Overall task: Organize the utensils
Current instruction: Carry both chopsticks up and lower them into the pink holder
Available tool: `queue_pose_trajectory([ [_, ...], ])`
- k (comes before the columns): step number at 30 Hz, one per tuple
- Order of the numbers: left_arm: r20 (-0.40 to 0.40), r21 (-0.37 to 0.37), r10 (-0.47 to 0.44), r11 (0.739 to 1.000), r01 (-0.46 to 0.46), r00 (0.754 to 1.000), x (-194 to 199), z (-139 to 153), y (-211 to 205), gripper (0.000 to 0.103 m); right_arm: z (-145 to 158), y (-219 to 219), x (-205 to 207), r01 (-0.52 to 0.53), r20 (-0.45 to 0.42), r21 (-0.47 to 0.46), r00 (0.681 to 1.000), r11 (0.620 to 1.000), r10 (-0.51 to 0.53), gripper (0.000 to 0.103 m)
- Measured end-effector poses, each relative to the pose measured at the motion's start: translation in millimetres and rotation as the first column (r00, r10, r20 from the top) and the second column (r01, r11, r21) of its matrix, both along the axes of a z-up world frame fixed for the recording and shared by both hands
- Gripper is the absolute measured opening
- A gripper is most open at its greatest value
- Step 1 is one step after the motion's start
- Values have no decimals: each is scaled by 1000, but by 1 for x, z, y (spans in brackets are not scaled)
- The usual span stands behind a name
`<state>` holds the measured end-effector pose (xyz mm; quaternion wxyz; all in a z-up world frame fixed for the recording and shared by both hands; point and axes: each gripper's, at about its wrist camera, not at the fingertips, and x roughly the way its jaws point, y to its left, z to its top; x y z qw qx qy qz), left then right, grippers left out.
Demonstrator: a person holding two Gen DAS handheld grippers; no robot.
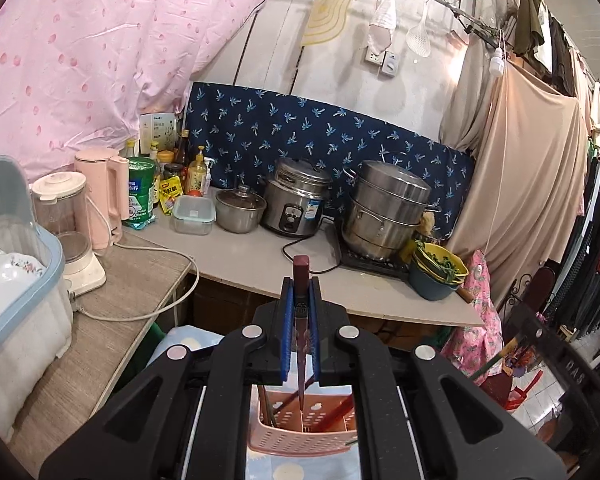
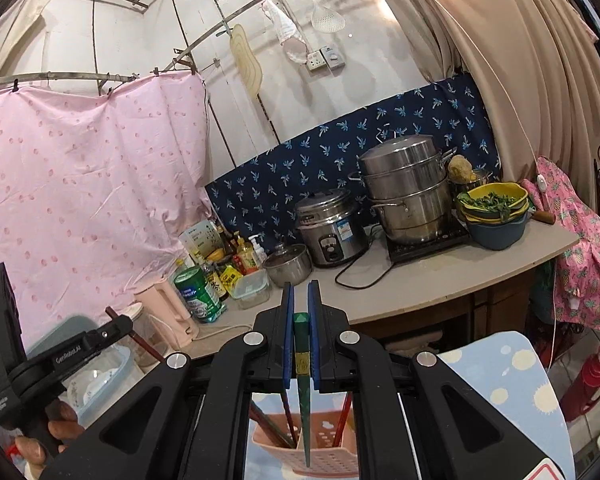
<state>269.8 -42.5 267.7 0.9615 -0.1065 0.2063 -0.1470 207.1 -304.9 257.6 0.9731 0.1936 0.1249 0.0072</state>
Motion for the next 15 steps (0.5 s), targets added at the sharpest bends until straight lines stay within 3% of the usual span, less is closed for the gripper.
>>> queue_pose_trajectory([
  [6,-26,19,-1,1000,1,1000,17,-12,-1,7,-2,-4,30,13,-11,-1,1000,1000,-13,7],
  [15,-97,33,-5,999,8,995,37,-43,-4,7,-52,-1,59,4,-116,16,993,1000,-2,7],
])
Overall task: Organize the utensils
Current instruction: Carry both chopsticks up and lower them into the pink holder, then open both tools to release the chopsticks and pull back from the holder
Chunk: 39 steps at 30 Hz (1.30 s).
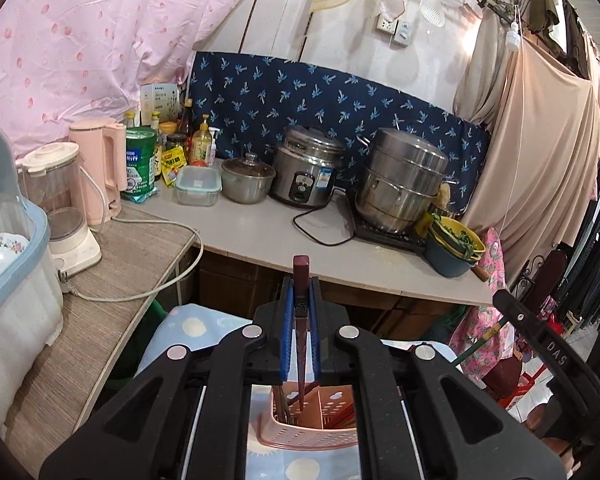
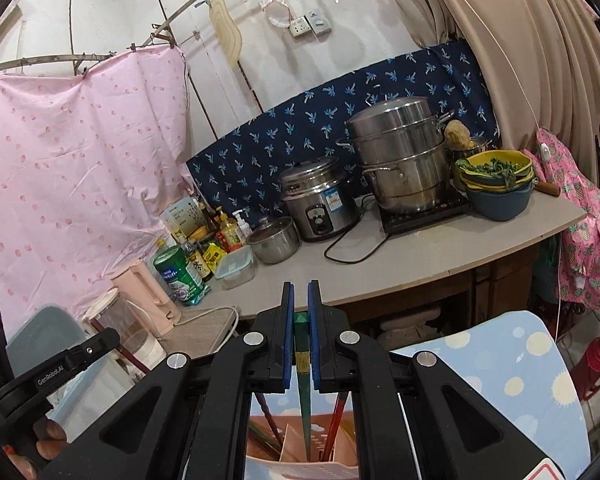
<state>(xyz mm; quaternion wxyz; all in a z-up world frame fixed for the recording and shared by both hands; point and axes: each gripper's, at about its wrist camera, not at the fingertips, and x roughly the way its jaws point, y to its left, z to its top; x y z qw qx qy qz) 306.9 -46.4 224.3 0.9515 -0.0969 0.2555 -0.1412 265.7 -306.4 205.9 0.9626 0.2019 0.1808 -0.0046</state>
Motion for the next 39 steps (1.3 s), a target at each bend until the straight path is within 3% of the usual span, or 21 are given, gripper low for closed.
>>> queue_pose_trajectory([
  [8,-50,22,-8,1000,10,999,8,-20,-8,8,-30,5,11,-2,-71,-9,997,1000,1,7],
  [14,-62,22,3,1000,-2,998,7,-28,-8,10,-34,5,7,-8,-77,-9,997,1000,7,12],
  [20,-49,33,19,999,-17,999,-1,-28,-7,30,-31,4,-5,-6,-62,-4,998,1000,6,16],
  [22,-36,49,22,999,-20,999,-7,-27,-8,35,-30,6,-10,-6,-60,-15,998,1000,5,20],
  [29,-13,112,27,993,-26,1000,-29,-31,-14,37,-36,15,-33,-18,-76,-53,997,998,14,23],
  [31,-8,133,34,991,-33,999,-36,-34,-16,43,-39,18,-40,-20,-82,-64,997,998,15,26],
  [39,3,223,54,973,-53,999,-64,-48,-24,44,-53,28,-71,-11,-111,-154,994,988,-6,27],
])
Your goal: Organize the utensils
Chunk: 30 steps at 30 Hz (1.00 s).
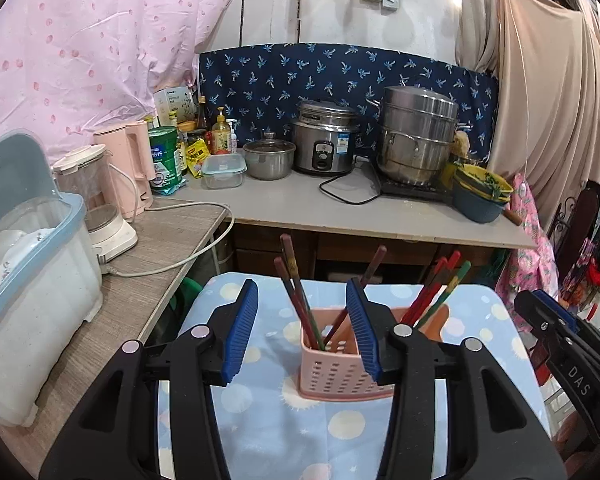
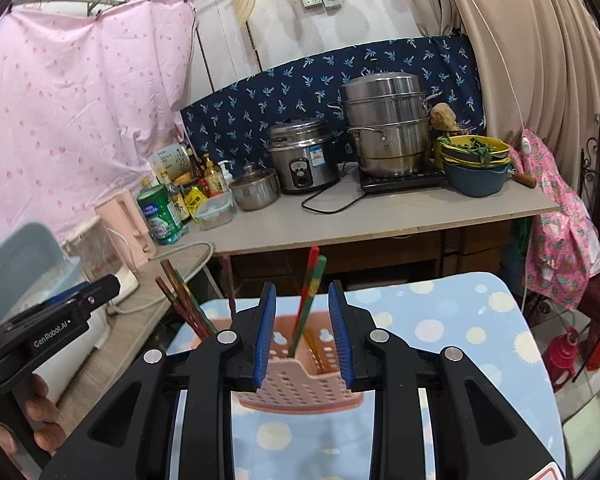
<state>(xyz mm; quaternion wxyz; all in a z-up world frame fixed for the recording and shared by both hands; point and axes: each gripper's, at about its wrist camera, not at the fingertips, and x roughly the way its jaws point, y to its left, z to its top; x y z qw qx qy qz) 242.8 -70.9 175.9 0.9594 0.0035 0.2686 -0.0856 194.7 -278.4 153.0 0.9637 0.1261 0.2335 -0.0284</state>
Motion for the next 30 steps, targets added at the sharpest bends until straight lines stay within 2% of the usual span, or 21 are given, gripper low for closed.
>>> queue_pose_trajectory([
  [8,-4,90,28,996,-28,1000,-29,-18,-7,50,-21,3,-31,5,-57,-47,998,999,-8,28],
  [14,-33,99,31,995,-28,999,-49,-29,-7,50,-34,-4,-53,17,-91,-35,996,999,-20,28],
  [22,-69,109,35,994,-28,997,-68,-44,-8,50,-45,-1,-81,21,-119,-79,992,997,-30,28],
  [25,-85,119,34,993,-24,996,-74,-51,-9,50,-51,2,-89,15,-131,-89,991,996,-27,32],
  [30,-117,127,35,992,-20,992,-82,-65,-8,50,-63,6,-99,-4,-158,-80,987,997,-9,32],
])
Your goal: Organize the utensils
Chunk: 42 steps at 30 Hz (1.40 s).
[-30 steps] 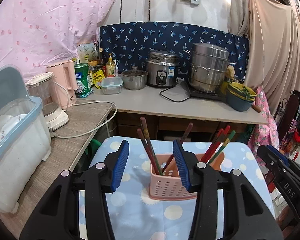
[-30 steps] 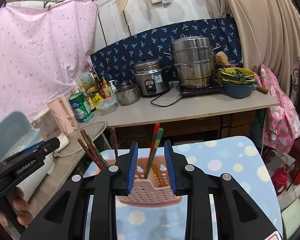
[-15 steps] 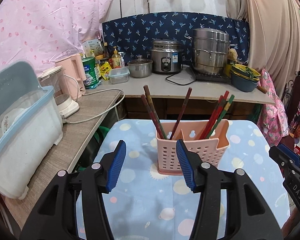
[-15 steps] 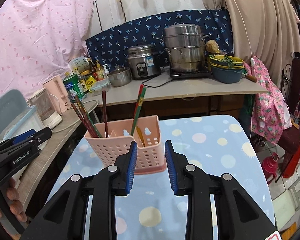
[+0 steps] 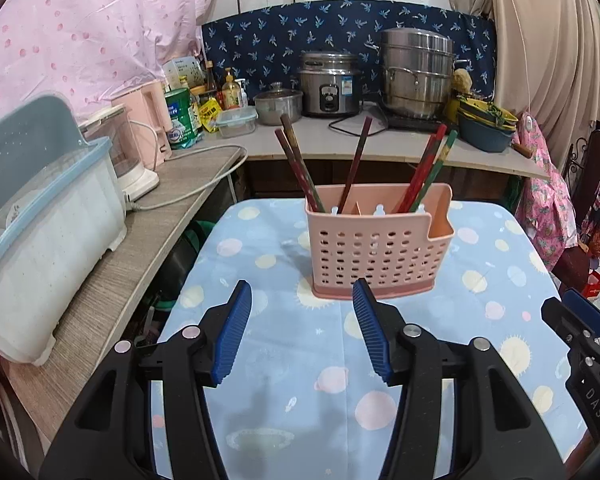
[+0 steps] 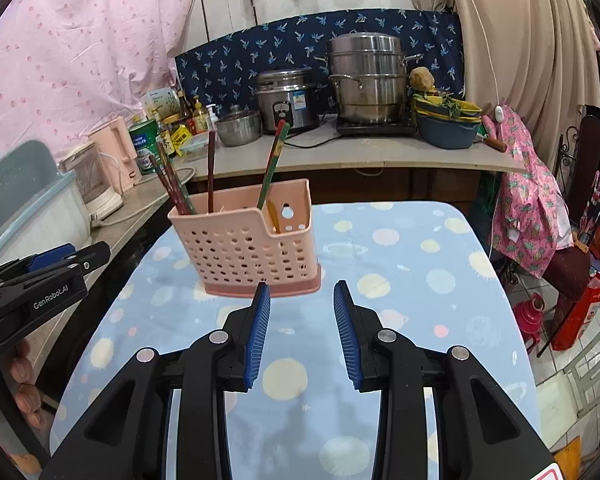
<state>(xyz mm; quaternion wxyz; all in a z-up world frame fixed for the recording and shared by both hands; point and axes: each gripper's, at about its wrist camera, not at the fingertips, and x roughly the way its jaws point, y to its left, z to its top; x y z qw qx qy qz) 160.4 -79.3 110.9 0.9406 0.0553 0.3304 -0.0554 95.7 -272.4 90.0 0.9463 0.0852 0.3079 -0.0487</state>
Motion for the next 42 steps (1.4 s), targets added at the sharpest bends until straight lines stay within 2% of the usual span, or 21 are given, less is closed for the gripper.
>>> queue_pose_trajectory([
  [5,-29,10,0,1000,0,1000,-5,-12,1,51,-10,4,-4,-8,-24,7,1000,1000,8,32],
  [11,-55,20,3,1000,-2,998,-8,-26,1,56,-19,10,-5,-17,-47,1,999,1000,17,34],
  [23,-87,30,19,999,-16,996,-2,-44,1,73,-31,18,1,-30,-79,-24,996,999,28,57],
  [27,-84,35,24,999,-21,996,-2,-45,1,84,-32,20,3,-25,-82,-38,996,999,22,65],
  [31,-85,38,27,999,-23,996,0,-46,1,89,-32,21,4,-18,-86,-47,996,999,14,68],
  [40,-92,43,33,999,-29,995,1,-49,4,93,-32,25,6,-3,-92,-85,996,996,-5,84],
  [42,-92,42,31,999,-27,995,1,-49,4,94,-32,26,6,3,-98,-94,995,996,-12,84],
])
